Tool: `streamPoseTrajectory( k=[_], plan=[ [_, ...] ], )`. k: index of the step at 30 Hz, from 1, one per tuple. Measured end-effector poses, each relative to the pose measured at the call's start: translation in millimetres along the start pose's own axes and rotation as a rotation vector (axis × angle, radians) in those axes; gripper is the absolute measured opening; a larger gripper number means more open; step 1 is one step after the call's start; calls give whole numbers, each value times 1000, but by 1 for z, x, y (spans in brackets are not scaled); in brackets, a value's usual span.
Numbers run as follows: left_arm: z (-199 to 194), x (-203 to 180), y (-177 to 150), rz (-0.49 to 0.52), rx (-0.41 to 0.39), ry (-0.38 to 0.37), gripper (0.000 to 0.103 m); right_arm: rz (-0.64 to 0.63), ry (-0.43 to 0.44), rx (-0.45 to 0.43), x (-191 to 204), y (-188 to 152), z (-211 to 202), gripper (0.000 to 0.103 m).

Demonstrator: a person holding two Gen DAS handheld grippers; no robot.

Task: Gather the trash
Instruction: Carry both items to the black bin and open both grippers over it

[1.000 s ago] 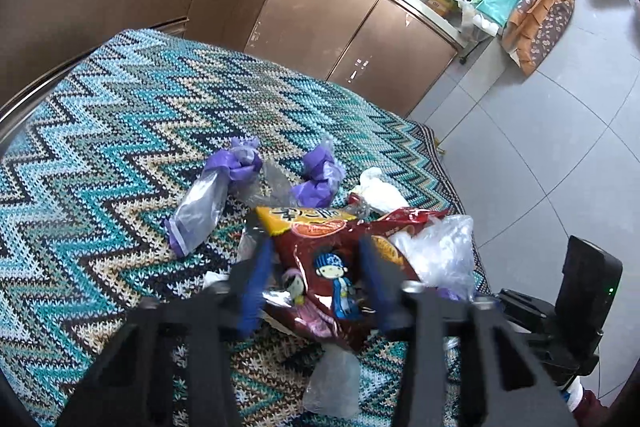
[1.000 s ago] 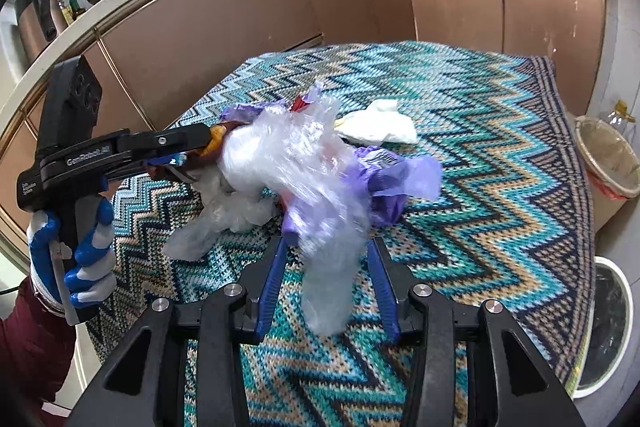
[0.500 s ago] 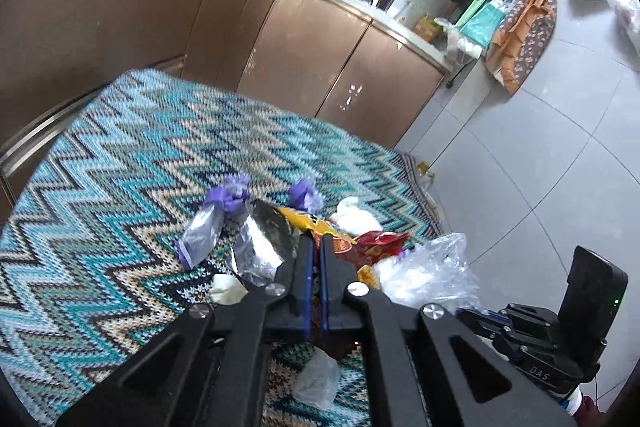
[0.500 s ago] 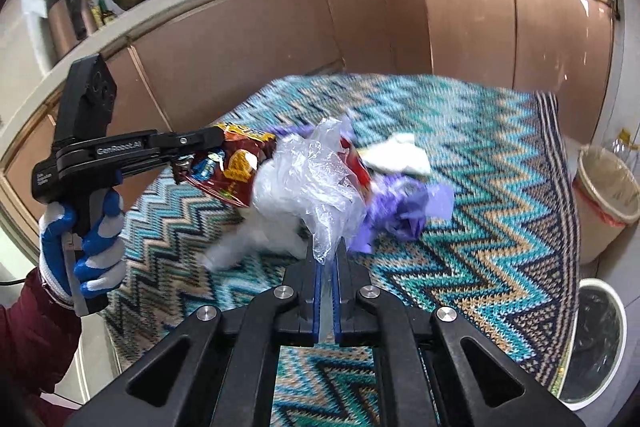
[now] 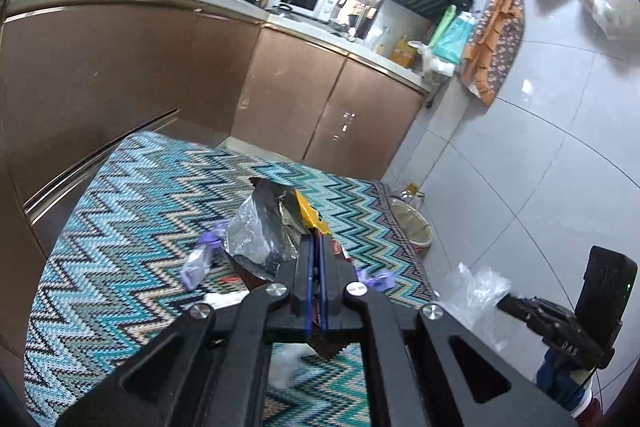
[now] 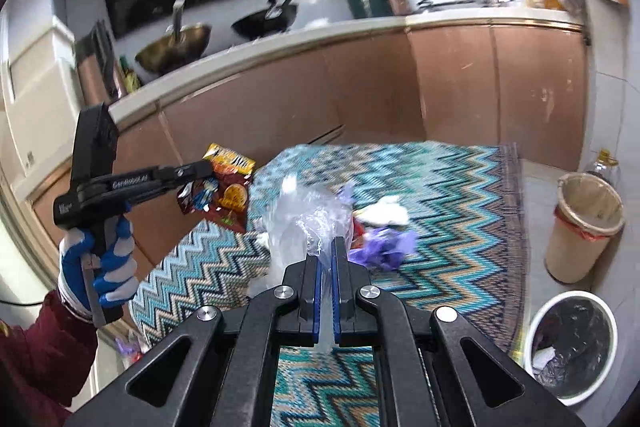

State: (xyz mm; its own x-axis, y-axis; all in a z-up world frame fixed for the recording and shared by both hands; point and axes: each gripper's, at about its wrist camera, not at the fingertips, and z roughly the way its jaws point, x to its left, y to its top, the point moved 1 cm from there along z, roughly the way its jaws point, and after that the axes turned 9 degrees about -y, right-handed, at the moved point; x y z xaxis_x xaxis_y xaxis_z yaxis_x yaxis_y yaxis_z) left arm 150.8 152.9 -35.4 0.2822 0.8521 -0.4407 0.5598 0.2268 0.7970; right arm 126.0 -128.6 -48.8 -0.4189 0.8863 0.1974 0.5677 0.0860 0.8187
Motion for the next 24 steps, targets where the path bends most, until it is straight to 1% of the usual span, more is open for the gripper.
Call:
streamPoseTrajectory(
  k=[3, 7, 13, 17, 19, 24],
  plan=[
    [9, -24, 2, 29, 11, -30, 2, 45, -38, -39, -22, 0, -23, 4],
    [35, -61, 5, 74, 48, -82, 2, 98, -128, -90, -60, -2, -54, 4],
    [103, -126, 0, 145, 141, -179, 2, 197, -288, -136, -127, -9, -86, 4],
    [157, -170, -7, 182, 215, -234, 2, 238, -370, -142, -166, -16, -89, 4],
    [190, -192, -13, 203, 261, -261, 2, 237, -418, -129, -184, -19, -84, 4],
    [264, -240, -36, 260, 364, -295, 2, 268, -488, -93, -228, -29, -65, 4]
  ],
)
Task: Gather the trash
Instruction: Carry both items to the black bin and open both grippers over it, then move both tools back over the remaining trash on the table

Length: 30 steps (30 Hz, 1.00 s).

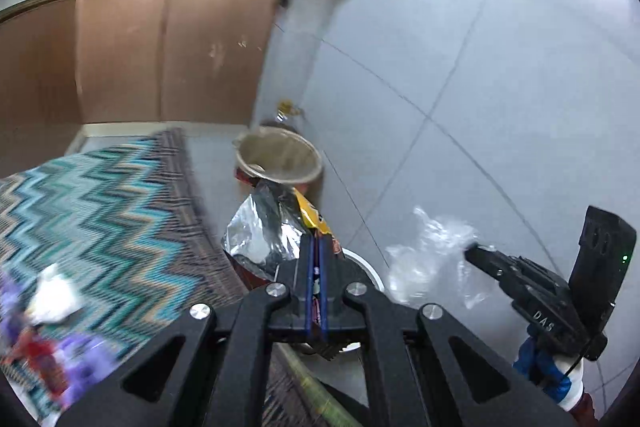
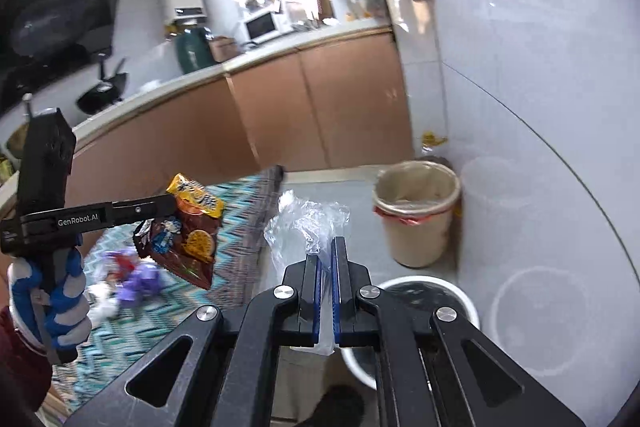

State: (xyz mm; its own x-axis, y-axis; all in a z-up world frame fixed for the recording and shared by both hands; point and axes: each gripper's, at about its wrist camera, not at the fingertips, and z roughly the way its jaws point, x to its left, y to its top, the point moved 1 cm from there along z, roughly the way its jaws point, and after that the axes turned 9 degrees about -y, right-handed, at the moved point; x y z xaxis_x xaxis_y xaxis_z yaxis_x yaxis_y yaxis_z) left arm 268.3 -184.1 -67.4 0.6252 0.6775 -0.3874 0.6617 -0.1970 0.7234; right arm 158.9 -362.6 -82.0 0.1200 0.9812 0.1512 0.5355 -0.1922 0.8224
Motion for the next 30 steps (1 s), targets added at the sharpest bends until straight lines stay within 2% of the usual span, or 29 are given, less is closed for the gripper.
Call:
streamPoseTrajectory(
  k=[8, 10, 12, 14, 19, 23, 30],
  plan=[
    [115, -25, -1, 25, 151, -14, 5, 29, -110, 65, -40, -14, 54, 9],
    [133, -27, -3, 18, 179, -17, 7, 39, -135, 88, -47, -19, 65, 29],
    [151, -30, -5, 26, 206, -11, 12, 46, -155, 96, -53, -22, 72, 36],
    [162, -31, -6, 26, 216, -16, 17, 58, -172, 100, -57, -25, 74, 39],
    [167, -32, -7, 23, 211, -27, 17, 63, -186, 90, -58, -28, 67, 40],
    [148, -30, -3, 16, 174, -27, 17, 59, -179, 75, -51, -26, 57, 40],
    [93, -30, -3, 26, 70, -7, 17, 42, -161, 39, -28, -20, 31, 43]
  ],
)
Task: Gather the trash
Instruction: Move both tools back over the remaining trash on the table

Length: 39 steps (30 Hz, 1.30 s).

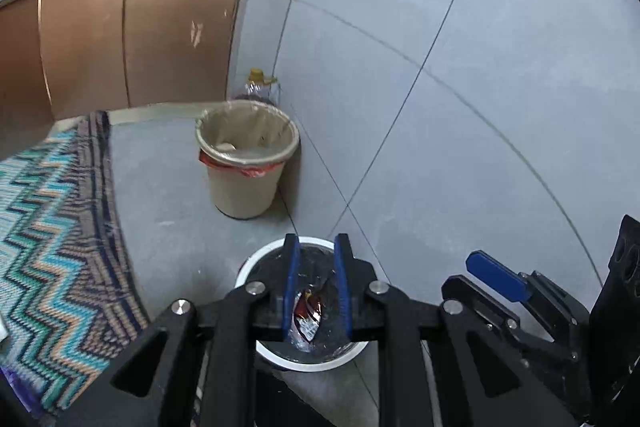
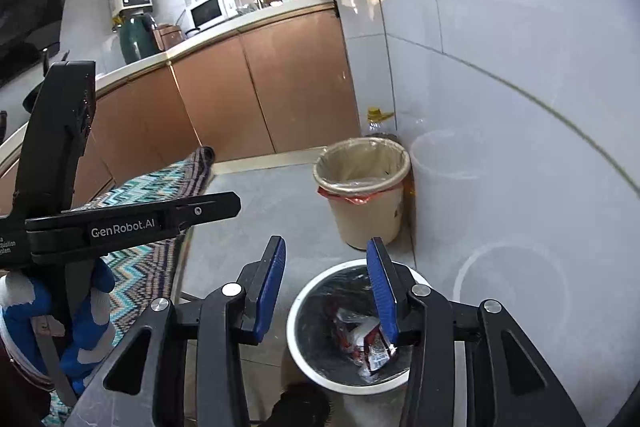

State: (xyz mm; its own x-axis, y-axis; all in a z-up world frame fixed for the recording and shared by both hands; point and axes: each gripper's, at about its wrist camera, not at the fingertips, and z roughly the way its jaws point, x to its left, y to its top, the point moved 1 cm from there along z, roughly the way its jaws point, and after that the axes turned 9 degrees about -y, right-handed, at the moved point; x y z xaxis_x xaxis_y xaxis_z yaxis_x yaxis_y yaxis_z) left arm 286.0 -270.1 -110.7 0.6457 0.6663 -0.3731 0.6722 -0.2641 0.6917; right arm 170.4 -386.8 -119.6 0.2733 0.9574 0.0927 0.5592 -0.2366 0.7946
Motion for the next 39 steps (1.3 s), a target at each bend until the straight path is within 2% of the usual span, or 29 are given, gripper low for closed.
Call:
streamPoseTrajectory(
  k=[7, 11, 15, 19, 25, 31, 35, 39],
  plan=[
    [-67, -1, -11, 8, -99, 11, 18, -24, 36, -58, 27, 9, -45, 47],
    [-109, 8, -20, -1, -155, 31, 37, -53, 64, -89, 46, 13, -68, 47],
    [-148, 18, -30, -17, -197, 66, 38, -84, 99, -109, 67, 14, -89, 47],
    [-186, 36, -45, -46, -236, 92, 50, -113, 129, -123, 86, 14, -106, 47],
    [-235, 75, -75, -107, -283, 157, 51, -165, 176, -130, 118, 12, -128, 47],
    [-274, 118, -108, -144, -298, 257, 56, -191, 263, -95, 150, 11, -128, 47],
    [-277, 141, -124, -165, -269, 295, 56, -213, 324, -38, 176, 1, -111, 47],
    [-261, 153, -131, -163, -225, 304, 56, -237, 373, 42, 203, -14, -81, 47]
  ],
)
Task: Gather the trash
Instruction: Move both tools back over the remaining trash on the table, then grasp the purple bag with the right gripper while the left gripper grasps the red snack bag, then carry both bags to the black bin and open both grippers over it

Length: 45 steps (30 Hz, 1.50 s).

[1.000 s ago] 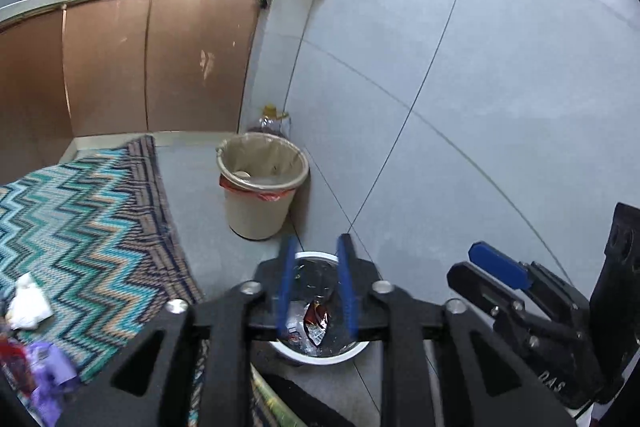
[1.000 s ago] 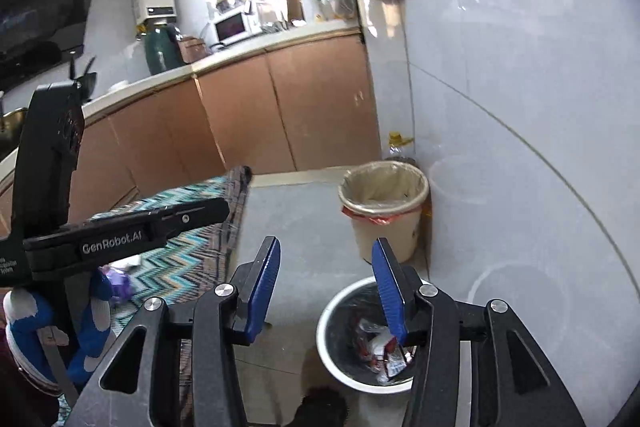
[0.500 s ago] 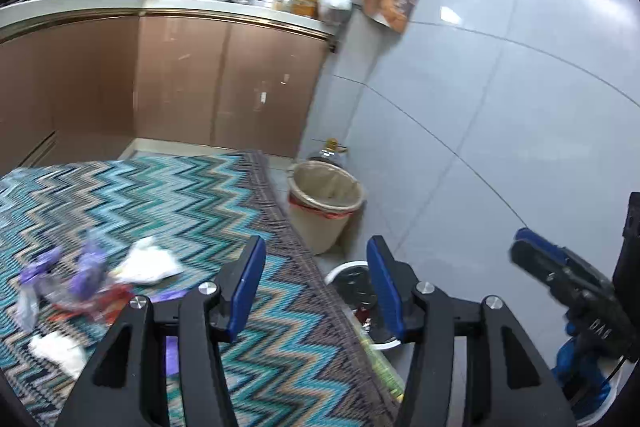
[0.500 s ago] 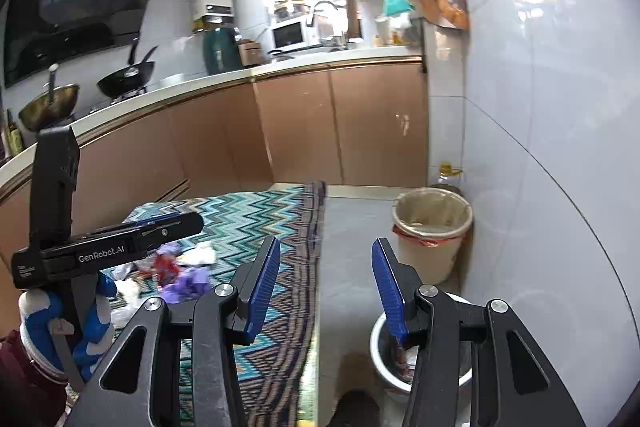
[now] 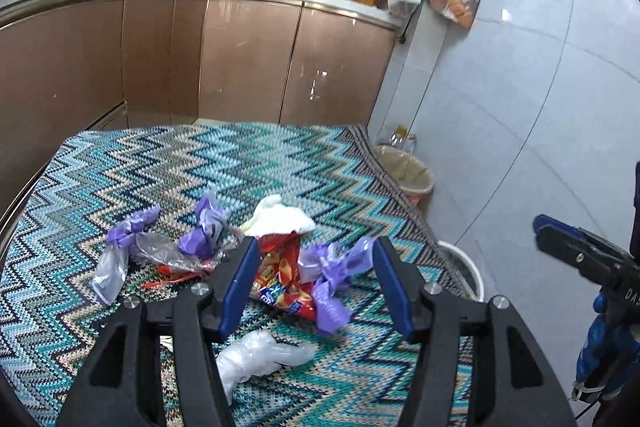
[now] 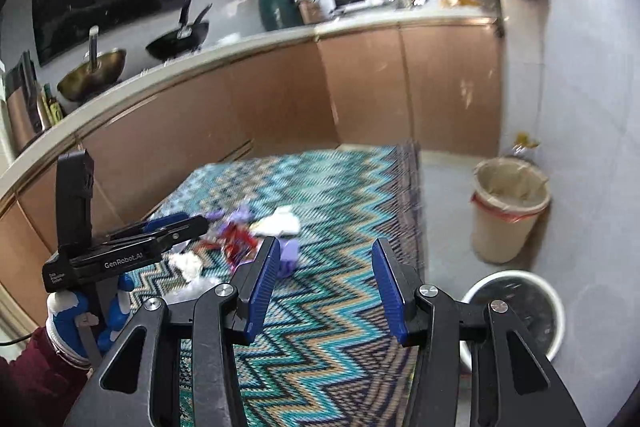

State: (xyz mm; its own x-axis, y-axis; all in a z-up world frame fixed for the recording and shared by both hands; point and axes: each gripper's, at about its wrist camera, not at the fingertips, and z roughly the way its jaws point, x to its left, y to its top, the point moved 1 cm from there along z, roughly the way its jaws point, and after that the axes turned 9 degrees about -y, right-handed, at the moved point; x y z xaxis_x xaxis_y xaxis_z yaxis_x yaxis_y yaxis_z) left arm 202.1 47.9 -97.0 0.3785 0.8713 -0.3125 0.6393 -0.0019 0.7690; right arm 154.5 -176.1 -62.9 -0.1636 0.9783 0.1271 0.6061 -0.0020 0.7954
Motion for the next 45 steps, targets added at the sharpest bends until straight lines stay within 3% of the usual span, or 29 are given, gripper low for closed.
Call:
streamPoseTrajectory(
  k=[9, 13, 24, 26, 28, 30, 34, 45],
  plan=[
    [51, 23, -3, -60, 65, 45, 53, 21, 106, 124, 14, -8, 71, 47],
    [62, 38, -4, -89, 89, 61, 36, 44, 164, 171, 19, -8, 103, 48],
    [69, 59, -9, -146, 114, 38, 13, 117, 271, 252, 29, -8, 170, 50],
    [70, 61, -11, -151, 116, 35, 9, 123, 298, 269, 31, -11, 178, 47],
    [69, 61, -12, -154, 115, 36, 7, 123, 315, 277, 35, -14, 184, 26],
    [67, 60, -13, -153, 109, 40, 6, 117, 326, 276, 37, -16, 186, 12],
    [56, 57, -12, -154, 84, 48, 6, 94, 332, 258, 40, -17, 179, 5],
    [-2, 35, 2, -136, -16, 61, 5, 69, 313, 129, 25, 3, 104, 4]
  ],
)
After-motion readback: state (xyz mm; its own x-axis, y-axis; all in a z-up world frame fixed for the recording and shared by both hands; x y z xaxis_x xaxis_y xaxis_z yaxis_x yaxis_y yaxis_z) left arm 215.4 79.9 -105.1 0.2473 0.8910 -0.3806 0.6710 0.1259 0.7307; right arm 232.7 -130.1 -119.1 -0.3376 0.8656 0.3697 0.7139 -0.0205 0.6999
